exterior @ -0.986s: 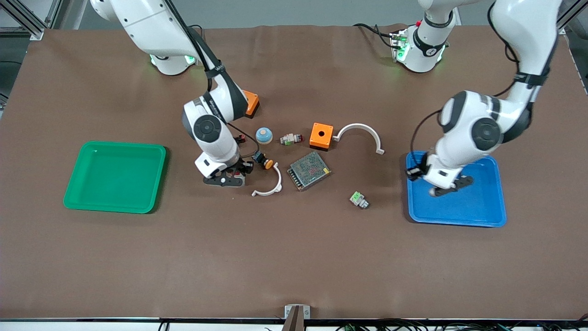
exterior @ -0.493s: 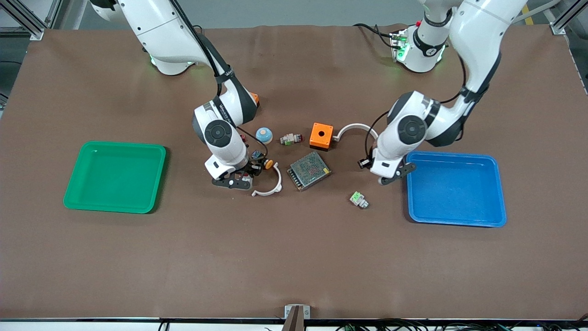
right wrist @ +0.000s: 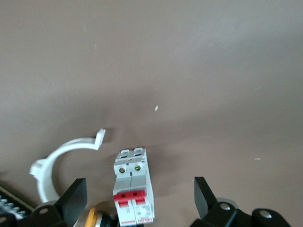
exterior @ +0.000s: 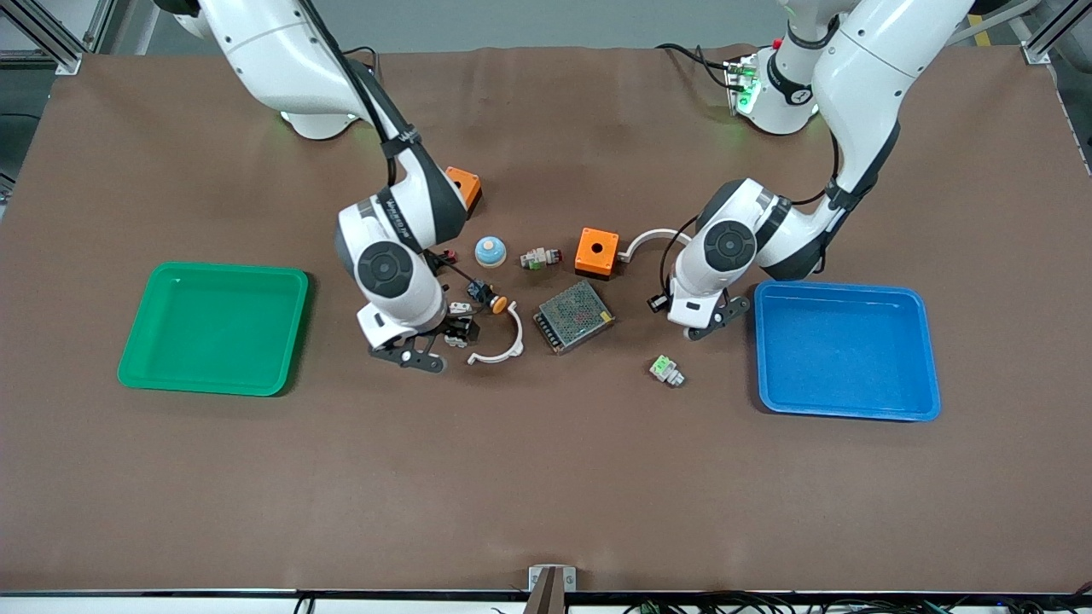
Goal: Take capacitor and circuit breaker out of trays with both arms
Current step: 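Lower the breaker and capacitor onto the table and open both grippers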
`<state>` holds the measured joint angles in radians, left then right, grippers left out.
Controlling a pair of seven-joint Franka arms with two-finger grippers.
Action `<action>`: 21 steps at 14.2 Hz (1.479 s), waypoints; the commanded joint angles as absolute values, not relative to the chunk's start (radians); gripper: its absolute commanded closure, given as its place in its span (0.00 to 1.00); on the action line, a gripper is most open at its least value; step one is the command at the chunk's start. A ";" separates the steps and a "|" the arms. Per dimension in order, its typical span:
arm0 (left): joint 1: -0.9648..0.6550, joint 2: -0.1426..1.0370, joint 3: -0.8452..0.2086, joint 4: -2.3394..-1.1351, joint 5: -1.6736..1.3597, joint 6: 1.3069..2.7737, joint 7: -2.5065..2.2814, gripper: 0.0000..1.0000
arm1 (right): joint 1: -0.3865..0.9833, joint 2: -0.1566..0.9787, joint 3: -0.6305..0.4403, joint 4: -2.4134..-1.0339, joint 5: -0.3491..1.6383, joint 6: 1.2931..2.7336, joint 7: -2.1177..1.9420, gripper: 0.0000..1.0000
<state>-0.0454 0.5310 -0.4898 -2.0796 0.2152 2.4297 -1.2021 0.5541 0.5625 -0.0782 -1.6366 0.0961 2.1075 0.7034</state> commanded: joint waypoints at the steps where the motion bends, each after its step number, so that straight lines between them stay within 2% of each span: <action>1: -0.066 0.552 -0.488 -2.063 0.236 2.450 -1.253 0.85 | 0.459 0.540 -0.067 -1.524 0.101 1.938 0.561 0.00; 2: -0.075 0.554 -0.488 -2.060 0.236 2.453 -1.258 0.72 | 0.410 0.517 -0.067 -1.511 0.101 1.884 0.490 0.00; 3: -0.078 0.555 -0.488 -2.059 0.235 2.453 -1.265 0.43 | 0.359 0.491 -0.067 -1.502 0.097 1.853 0.412 0.00; 4: -0.077 0.557 -0.488 -2.049 0.236 2.453 -1.275 0.20 | 0.313 0.471 -0.069 -1.502 0.092 1.826 0.326 0.00; 5: -0.077 0.554 -0.488 -2.043 0.236 2.453 -1.281 0.01 | 0.264 0.447 -0.069 -1.500 0.089 1.769 0.236 0.00; 9: -0.064 0.531 -0.485 -1.958 0.241 2.436 -1.273 0.00 | 0.103 0.373 -0.071 -1.494 0.031 1.674 0.014 0.00; 11: -0.054 0.506 -0.483 -1.893 0.280 2.405 -1.255 0.00 | 0.046 0.371 -0.071 -1.426 0.028 1.639 0.009 0.00; 14: -0.029 0.492 -0.482 -1.745 0.397 2.243 -1.140 0.00 | -0.006 0.374 -0.069 -1.353 0.035 1.601 0.009 0.00; 18: 0.003 0.486 -0.482 -1.490 0.390 1.921 -0.849 0.00 | -0.021 0.371 -0.067 -1.358 0.048 1.601 0.024 0.00; 21: 0.049 0.468 -0.485 -1.373 0.390 1.743 -0.683 0.00 | -0.021 0.367 -0.067 -1.358 0.048 1.563 0.021 0.00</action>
